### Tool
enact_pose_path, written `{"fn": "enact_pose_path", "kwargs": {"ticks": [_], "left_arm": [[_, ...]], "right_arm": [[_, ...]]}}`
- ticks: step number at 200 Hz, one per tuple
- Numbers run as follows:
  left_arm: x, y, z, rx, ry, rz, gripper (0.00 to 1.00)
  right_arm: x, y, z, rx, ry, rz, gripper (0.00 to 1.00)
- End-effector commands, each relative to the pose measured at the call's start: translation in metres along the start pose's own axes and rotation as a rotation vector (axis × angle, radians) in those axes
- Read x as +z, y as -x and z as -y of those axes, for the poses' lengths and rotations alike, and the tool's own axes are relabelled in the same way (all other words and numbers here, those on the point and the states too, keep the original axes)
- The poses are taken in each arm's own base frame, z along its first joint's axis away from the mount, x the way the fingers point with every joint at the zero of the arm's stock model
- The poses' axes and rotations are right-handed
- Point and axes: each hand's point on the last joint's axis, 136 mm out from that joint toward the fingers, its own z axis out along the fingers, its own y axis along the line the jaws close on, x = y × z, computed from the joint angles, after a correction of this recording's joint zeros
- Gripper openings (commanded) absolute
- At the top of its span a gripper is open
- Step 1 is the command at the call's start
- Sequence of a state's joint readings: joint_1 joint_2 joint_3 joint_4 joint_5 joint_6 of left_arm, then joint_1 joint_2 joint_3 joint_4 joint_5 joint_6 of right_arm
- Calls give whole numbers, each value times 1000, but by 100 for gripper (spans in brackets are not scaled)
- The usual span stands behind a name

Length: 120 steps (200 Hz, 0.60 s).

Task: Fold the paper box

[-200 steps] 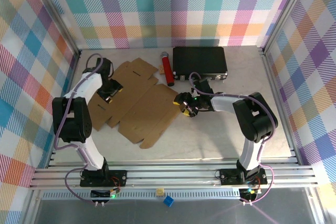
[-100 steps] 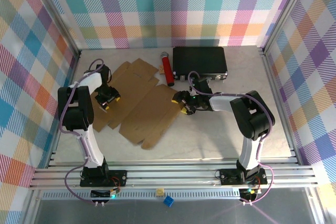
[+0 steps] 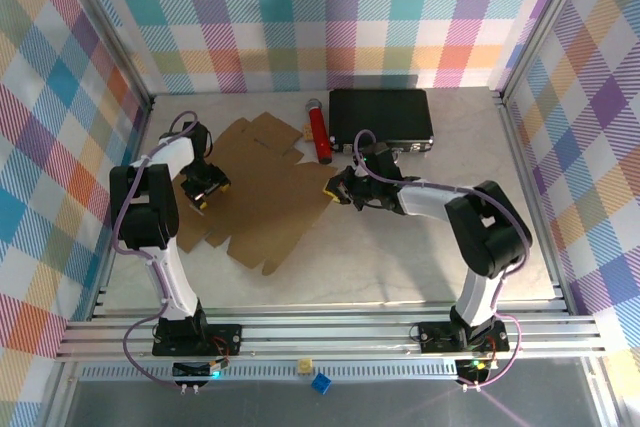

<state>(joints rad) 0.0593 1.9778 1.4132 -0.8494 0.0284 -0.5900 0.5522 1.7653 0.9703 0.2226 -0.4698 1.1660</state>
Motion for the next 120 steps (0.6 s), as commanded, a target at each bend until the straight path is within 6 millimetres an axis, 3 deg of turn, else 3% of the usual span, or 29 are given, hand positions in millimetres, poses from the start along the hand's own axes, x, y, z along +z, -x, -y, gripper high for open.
{"fn": "enact_pose_path", "kwargs": {"ticks": [1,28,50,80,120], "left_arm": [[-80,10,6,-41,-65,139,67],[-174,24,13,-97,-169,356,71],[-225,26,21,-117,-236,443,72],[-268,19,32,-119,-361,472,72],[-305,-10,54,1,-454,480,71]], "right_arm": [[-23,0,-40,-50,26,50,0],[-43,-1,-108,-122,110,51,0],[-49,-9,-148,-154,162,9,0],[-68,-9,-190,-294,176,44,0],[-118,8,-242,-540,171,158,0]]}}
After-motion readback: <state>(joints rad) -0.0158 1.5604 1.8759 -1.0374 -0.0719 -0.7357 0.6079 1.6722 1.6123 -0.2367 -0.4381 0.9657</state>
